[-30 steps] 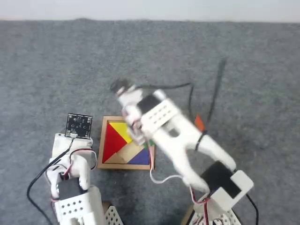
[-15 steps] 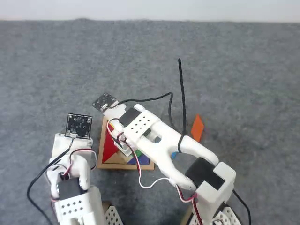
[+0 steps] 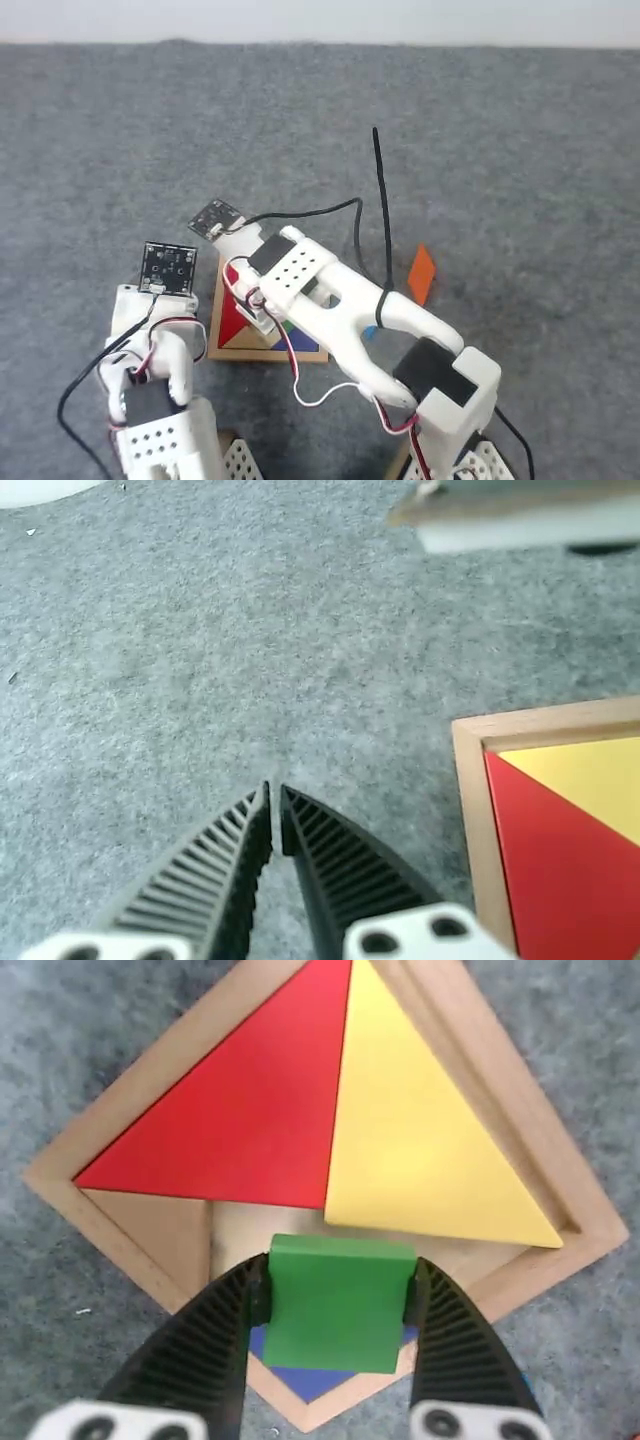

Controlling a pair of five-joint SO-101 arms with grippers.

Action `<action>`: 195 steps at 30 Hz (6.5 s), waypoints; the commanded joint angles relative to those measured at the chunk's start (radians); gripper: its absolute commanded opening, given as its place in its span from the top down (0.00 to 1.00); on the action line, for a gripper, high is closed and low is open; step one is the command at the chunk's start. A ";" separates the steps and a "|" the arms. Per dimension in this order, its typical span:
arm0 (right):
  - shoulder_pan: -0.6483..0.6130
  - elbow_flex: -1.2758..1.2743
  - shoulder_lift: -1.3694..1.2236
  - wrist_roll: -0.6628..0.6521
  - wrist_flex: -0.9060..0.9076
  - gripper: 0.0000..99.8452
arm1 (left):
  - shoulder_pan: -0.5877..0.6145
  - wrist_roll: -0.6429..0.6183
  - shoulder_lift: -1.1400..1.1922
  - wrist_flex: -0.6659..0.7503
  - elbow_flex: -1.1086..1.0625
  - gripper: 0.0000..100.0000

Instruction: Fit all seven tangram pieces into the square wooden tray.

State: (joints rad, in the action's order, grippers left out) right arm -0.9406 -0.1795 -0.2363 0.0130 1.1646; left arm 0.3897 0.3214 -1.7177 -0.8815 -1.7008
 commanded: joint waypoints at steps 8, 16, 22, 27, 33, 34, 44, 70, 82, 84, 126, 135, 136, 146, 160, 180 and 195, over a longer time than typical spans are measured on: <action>-0.008 0.071 0.039 -0.041 0.030 0.66 | -0.005 0.011 -0.015 -0.006 0.012 0.98; 0.150 0.066 0.143 -0.124 0.074 0.75 | -0.005 0.011 -0.015 -0.006 0.012 0.98; 0.245 -0.026 0.116 -0.137 -0.064 1.00 | -0.005 0.011 -0.015 -0.006 0.012 0.98; 0.191 -0.066 0.077 -0.137 -0.085 0.97 | -0.003 0.011 -0.015 -0.006 0.012 0.98; 0.077 -0.063 0.033 -0.127 -0.088 0.98 | -0.003 0.011 -0.015 -0.006 0.012 0.98; 0.058 -0.063 0.025 -0.127 -0.099 0.98 | -0.003 0.011 -0.015 -0.006 0.012 0.98; 0.016 -0.064 0.047 -0.129 -0.114 0.98 | -0.003 0.011 -0.015 -0.006 0.012 0.98; -0.048 -0.115 0.025 -0.178 -0.160 0.98 | -0.003 0.011 -0.015 -0.006 0.012 0.98; 0.162 -0.117 0.360 -0.235 0.030 0.98 | -0.003 0.011 -0.015 -0.006 0.012 0.98; 0.226 -0.123 0.478 -0.275 0.108 0.97 | -0.003 0.011 -0.015 -0.006 0.012 0.98; 0.257 -0.787 0.645 -0.385 -0.219 0.91 | -0.005 0.014 -0.017 -0.020 0.012 0.98; 0.289 -0.810 0.656 -0.793 -0.211 0.91 | -0.005 0.014 -0.017 -0.020 0.012 0.98; 0.308 -0.809 0.657 -0.835 -0.209 0.91 | -0.003 0.014 -0.017 -0.020 0.012 0.98; 0.367 -0.519 0.651 -0.338 0.004 0.91 | -0.003 0.014 -0.017 -0.020 0.012 0.98; 0.308 -0.766 0.645 -0.014 -0.309 0.78 | -0.003 0.014 -0.017 -0.020 0.012 0.98; 0.308 -0.799 0.607 -0.092 -0.341 0.78 | -0.005 0.014 -0.017 -0.020 0.012 0.98; 0.303 -0.690 0.444 -0.290 -0.288 0.80 | -0.003 0.014 -0.017 -0.020 0.012 0.98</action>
State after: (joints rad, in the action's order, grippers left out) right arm -0.6368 -0.9145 0.2087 -0.1788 0.8654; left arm 0.3897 0.3230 -1.7177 -0.8999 -1.7008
